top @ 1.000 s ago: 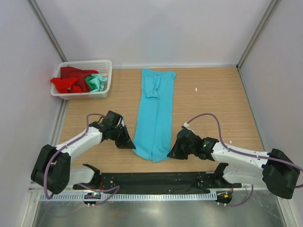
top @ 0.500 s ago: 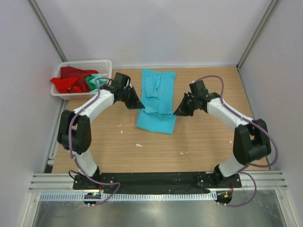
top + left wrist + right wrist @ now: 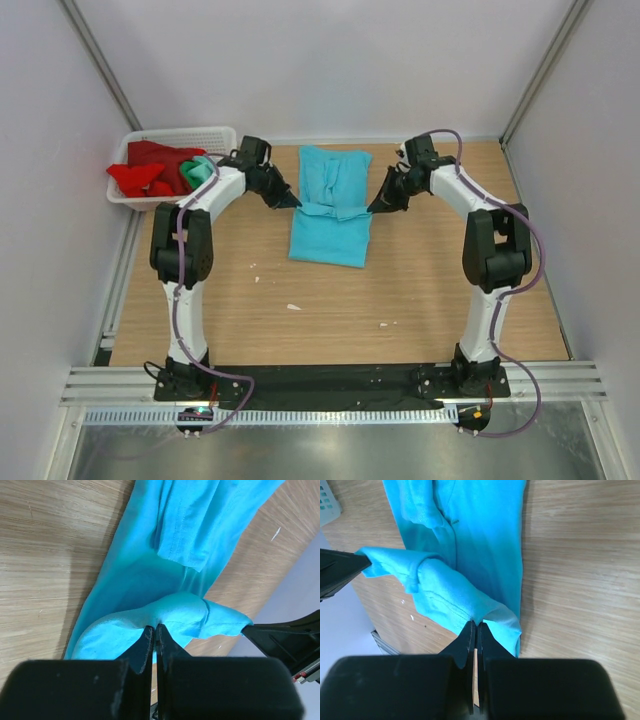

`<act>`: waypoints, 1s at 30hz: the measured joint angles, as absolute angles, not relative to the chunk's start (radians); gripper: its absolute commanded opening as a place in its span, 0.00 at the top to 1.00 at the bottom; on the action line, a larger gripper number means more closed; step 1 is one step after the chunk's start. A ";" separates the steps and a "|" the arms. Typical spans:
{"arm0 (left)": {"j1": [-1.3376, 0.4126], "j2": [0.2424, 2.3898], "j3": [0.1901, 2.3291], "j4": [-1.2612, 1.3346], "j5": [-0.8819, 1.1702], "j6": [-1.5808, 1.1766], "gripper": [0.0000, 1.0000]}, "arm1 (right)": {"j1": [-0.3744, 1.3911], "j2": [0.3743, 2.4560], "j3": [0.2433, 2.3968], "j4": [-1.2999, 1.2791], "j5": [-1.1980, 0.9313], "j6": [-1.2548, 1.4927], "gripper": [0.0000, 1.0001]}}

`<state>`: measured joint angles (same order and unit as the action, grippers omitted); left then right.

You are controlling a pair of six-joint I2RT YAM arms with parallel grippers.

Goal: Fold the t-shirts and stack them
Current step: Fold the tshirt

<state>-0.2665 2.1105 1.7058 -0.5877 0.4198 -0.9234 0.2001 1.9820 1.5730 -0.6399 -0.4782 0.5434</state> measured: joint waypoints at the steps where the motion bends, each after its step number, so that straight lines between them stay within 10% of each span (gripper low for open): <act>1: -0.266 2.119 1.710 -0.590 0.420 -0.928 1.00 | 0.200 1.996 1.587 -0.645 -0.488 0.538 0.99; 30: -0.222 2.255 1.819 -0.595 0.478 -0.964 0.95 | 0.201 2.167 1.756 -0.682 -0.538 0.526 0.98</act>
